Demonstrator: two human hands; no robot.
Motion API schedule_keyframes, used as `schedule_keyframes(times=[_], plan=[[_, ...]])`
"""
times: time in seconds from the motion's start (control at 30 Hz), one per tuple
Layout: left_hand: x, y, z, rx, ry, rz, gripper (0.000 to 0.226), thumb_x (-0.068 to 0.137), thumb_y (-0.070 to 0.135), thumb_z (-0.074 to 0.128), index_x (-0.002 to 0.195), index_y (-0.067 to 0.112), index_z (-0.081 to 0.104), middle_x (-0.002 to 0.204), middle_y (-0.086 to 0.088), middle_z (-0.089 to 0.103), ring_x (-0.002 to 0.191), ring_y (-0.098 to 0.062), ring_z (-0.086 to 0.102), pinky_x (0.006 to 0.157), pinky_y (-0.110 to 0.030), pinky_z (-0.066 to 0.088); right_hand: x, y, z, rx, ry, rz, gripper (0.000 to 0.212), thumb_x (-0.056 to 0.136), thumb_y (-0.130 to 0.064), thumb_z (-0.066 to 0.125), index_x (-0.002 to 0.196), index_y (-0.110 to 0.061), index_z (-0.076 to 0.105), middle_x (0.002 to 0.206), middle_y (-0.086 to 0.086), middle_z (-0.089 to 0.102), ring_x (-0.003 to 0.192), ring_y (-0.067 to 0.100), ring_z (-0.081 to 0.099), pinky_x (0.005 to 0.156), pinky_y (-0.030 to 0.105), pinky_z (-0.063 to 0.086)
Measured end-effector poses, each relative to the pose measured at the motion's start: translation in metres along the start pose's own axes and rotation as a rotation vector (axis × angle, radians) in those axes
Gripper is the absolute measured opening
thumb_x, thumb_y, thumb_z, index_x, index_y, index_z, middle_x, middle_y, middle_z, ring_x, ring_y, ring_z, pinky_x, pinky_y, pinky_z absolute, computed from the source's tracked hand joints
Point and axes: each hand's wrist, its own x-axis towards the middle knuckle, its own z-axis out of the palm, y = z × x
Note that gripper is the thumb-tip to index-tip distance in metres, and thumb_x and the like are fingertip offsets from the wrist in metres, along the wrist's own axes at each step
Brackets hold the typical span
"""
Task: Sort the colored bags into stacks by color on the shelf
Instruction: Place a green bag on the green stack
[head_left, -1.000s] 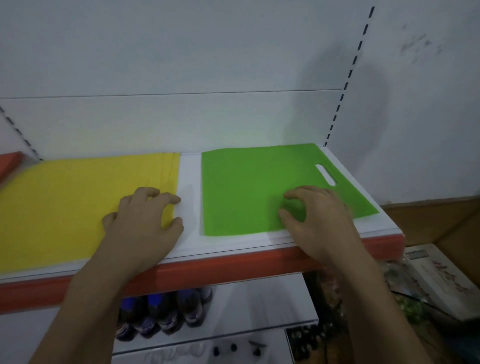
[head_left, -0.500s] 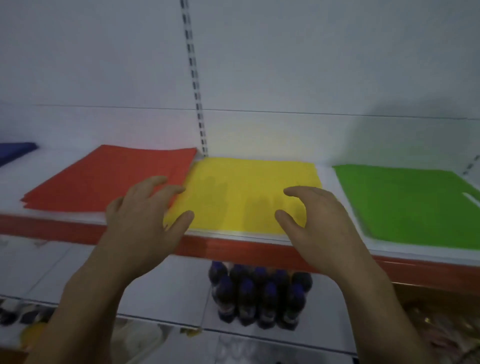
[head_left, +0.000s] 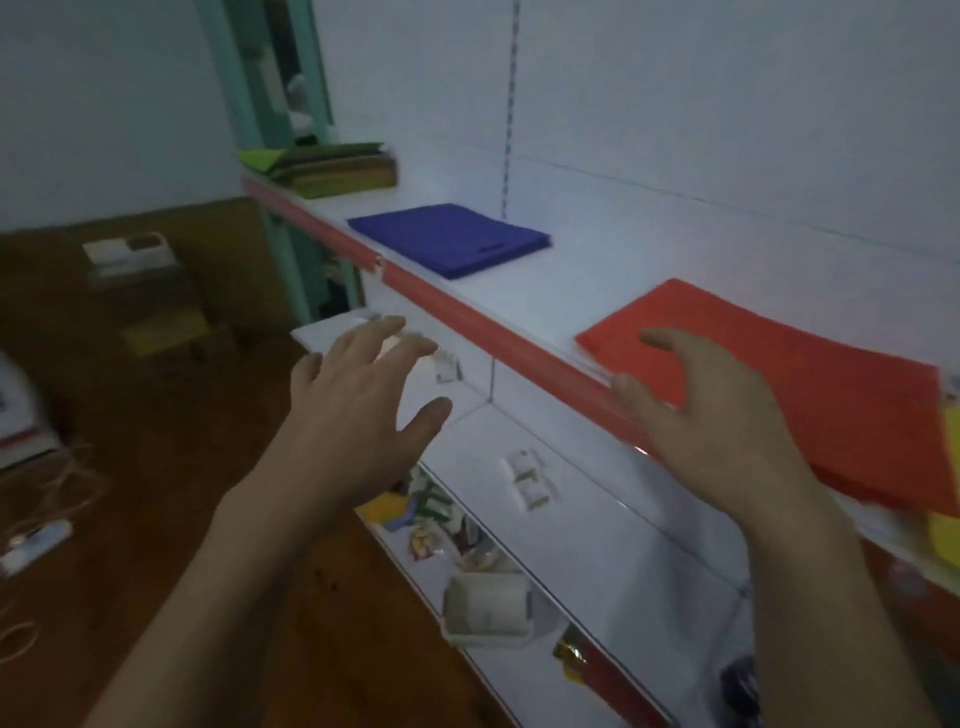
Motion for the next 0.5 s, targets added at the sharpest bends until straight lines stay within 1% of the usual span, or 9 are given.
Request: schedule_keyframes(times=[0.13,0.2,0.23,0.27,0.33,0.37,0.5], plan=[[0.003,-0.077,-0.016,0.055,0.014,-0.177,0.06,0.092,0.064,0.045,0.146,0.044,0.031,0.162,0.01,0.017,0.15,-0.018,0.014,0.117,-0.06,0.013,0.044,-0.052,0.067,0.068,-0.126,-0.096,0.053,0.093,-0.041,0.061,0.141,-0.02,0.051,0.142,-0.001,0.054,0.132,0.019,0.047,0.104,0.029,0.034],[0.004,-0.114,-0.023,0.078,0.029,-0.259,0.063,0.09,0.066,0.041,0.148,0.041,0.03,0.161,0.01,0.019,0.149,-0.018,0.015,0.118,-0.058,0.015,0.065,-0.074,0.103,0.108,-0.178,-0.153,0.051,0.094,-0.042,0.061,0.14,-0.021,0.051,0.135,-0.003,0.057,0.124,0.017,0.05,0.097,0.025,0.034],[0.006,-0.132,-0.026,0.088,0.036,-0.293,0.065,0.09,0.066,0.04,0.148,0.041,0.029,0.161,0.011,0.019,0.149,-0.017,0.016,0.118,-0.057,0.015,0.076,-0.085,0.12,0.123,-0.202,-0.177,0.051,0.093,-0.043,0.06,0.139,-0.022,0.051,0.134,-0.003,0.057,0.121,0.015,0.051,0.096,0.025,0.035],[0.009,-0.149,-0.027,0.099,0.044,-0.325,0.064,0.091,0.065,0.041,0.149,0.04,0.029,0.161,0.011,0.019,0.149,-0.017,0.016,0.118,-0.057,0.016,0.088,-0.096,0.137,0.134,-0.229,-0.202,0.054,0.093,-0.045,0.059,0.141,-0.022,0.05,0.135,-0.004,0.056,0.121,0.014,0.05,0.098,0.028,0.037],[0.019,-0.184,-0.027,0.119,0.056,-0.368,0.062,0.093,0.061,0.044,0.149,0.039,0.029,0.16,0.011,0.021,0.149,-0.015,0.017,0.118,-0.057,0.018,0.116,-0.119,0.172,0.151,-0.275,-0.248,0.059,0.094,-0.048,0.059,0.145,-0.022,0.045,0.144,-0.005,0.051,0.129,0.015,0.047,0.106,0.032,0.037],[0.027,-0.2,-0.027,0.123,0.059,-0.38,0.062,0.093,0.06,0.045,0.149,0.039,0.03,0.16,0.011,0.022,0.148,-0.015,0.018,0.118,-0.057,0.02,0.132,-0.131,0.189,0.162,-0.293,-0.265,0.06,0.094,-0.047,0.059,0.146,-0.021,0.044,0.146,-0.005,0.05,0.132,0.015,0.046,0.107,0.031,0.035],[0.077,-0.266,-0.027,0.103,0.067,-0.405,0.063,0.092,0.063,0.044,0.148,0.036,0.032,0.157,0.009,0.028,0.145,-0.017,0.028,0.114,-0.056,0.031,0.201,-0.182,0.251,0.185,-0.349,-0.33,0.061,0.094,-0.05,0.059,0.146,-0.024,0.042,0.145,-0.006,0.049,0.131,0.013,0.045,0.1,0.027,0.035]])
